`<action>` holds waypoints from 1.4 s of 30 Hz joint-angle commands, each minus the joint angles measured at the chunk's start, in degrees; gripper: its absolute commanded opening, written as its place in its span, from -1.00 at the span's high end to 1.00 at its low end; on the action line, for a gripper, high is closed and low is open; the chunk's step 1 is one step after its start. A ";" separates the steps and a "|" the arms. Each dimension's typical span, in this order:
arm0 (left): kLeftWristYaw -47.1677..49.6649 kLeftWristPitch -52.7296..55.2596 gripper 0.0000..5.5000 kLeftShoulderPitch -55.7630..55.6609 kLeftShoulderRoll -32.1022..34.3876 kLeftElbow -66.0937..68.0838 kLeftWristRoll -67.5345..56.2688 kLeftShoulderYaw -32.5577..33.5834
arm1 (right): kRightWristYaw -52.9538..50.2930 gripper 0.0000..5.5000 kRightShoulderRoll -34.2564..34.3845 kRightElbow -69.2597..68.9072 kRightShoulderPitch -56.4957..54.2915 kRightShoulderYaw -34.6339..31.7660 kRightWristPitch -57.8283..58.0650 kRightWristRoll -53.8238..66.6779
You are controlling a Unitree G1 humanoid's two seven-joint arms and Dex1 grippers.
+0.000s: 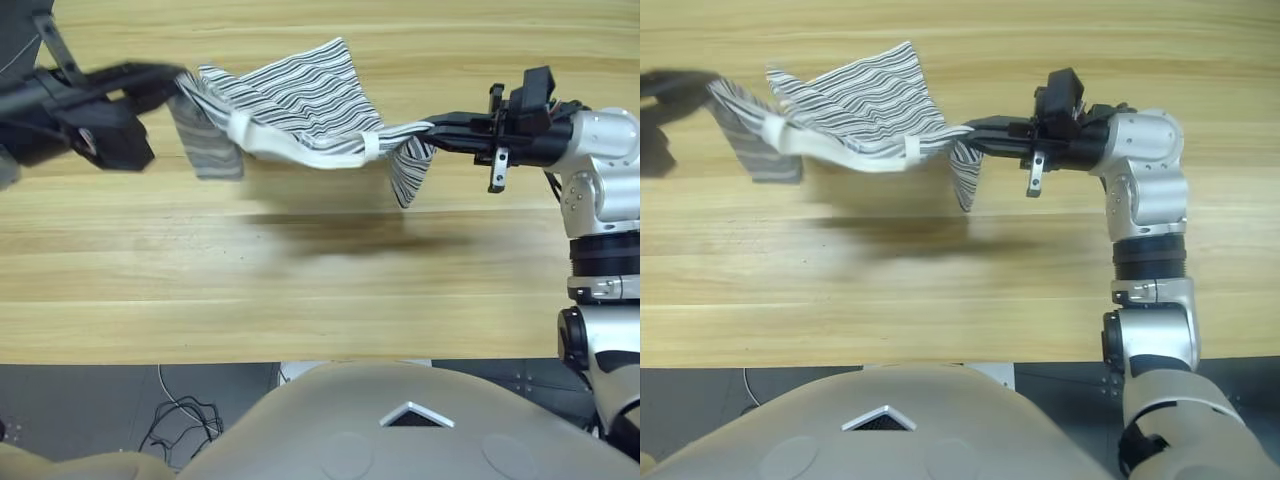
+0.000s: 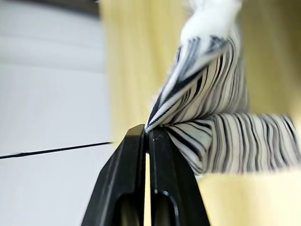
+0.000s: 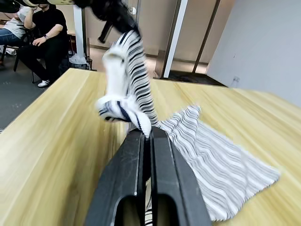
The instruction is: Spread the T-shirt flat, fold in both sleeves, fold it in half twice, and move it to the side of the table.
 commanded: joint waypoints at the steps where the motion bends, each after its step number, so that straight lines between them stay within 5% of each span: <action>1: -6.95 6.86 0.96 14.61 2.28 -8.39 6.97 -4.57 | 1.21 0.96 -3.51 -4.25 4.06 3.94 -1.61 -4.69; 9: -14.51 13.77 0.96 29.42 3.88 -17.77 20.10 -6.35 | 3.22 0.96 -9.97 -10.34 11.98 13.44 -5.59 -14.76; 18: -18.86 15.80 0.96 30.38 2.00 -26.28 24.53 -6.36 | 2.11 0.96 -14.87 -13.60 16.74 22.29 -13.41 -26.93; 27: -22.61 20.58 0.57 23.64 -0.46 -31.11 18.17 -6.12 | 3.13 0.63 -16.06 -24.20 17.56 18.30 -2.03 -14.12; 36: -29.59 26.21 0.56 40.71 -1.47 -41.81 14.16 4.80 | 12.22 0.63 -23.42 -28.40 9.97 11.77 6.23 -1.34; 39: -33.10 22.90 0.56 48.40 -3.40 -42.51 11.76 9.85 | 7.24 0.63 -13.82 -19.18 2.56 10.45 8.19 1.72; 42: -34.65 18.49 0.56 50.07 -4.20 -38.35 11.06 13.45 | -11.81 0.63 4.24 3.39 -8.08 11.51 -2.09 -8.17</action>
